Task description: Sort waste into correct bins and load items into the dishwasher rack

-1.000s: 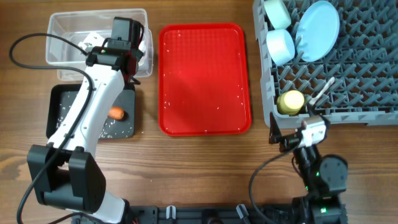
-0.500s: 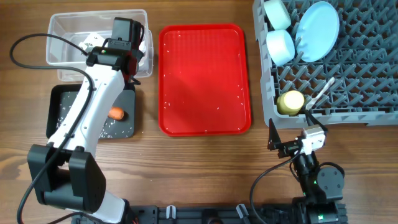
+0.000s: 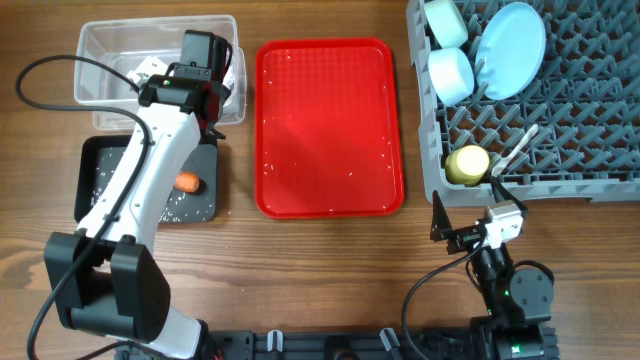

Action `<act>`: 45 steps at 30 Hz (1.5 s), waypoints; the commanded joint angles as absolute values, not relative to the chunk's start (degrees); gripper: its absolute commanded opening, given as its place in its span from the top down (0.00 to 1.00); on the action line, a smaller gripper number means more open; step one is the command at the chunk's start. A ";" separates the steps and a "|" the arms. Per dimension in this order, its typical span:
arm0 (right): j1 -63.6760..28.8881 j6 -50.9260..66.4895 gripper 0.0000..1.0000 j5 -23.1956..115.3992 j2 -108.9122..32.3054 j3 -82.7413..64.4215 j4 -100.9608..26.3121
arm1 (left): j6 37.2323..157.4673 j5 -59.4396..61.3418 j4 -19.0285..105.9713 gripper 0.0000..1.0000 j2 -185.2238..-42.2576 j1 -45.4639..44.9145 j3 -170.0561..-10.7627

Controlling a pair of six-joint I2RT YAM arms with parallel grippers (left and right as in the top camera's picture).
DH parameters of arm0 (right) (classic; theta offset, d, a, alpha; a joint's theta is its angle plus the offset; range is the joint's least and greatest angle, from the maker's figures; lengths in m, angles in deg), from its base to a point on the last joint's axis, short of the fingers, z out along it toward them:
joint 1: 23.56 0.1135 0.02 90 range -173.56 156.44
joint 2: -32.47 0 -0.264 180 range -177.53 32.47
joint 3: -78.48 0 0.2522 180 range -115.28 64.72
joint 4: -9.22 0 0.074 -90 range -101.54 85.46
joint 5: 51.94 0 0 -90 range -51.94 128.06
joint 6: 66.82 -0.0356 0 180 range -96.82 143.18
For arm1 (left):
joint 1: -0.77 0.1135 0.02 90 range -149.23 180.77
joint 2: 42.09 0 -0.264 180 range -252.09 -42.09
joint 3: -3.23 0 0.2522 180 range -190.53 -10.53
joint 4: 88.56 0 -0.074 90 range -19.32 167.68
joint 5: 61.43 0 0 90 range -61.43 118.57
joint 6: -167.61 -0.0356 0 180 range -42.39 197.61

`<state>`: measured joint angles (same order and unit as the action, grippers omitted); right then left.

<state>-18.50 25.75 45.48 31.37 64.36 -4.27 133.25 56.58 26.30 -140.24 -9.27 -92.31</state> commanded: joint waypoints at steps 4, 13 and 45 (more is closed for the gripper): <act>-18.67 24.66 0.00 44.45 31.56 64.42 -4.13 | 105.67 41.06 43.39 0.00 -132.94 -9.12 -88.14; -18.67 24.66 0.00 44.45 31.56 64.42 -4.13 | 94.30 23.94 63.33 0.00 -102.50 -0.46 -57.62; -18.67 24.66 0.00 44.45 31.56 64.42 -4.13 | 94.32 23.27 79.17 0.00 -43.13 5.09 -14.26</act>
<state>-18.50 25.75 45.28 31.34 64.36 -4.29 95.26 22.70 79.13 -44.99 4.37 -14.92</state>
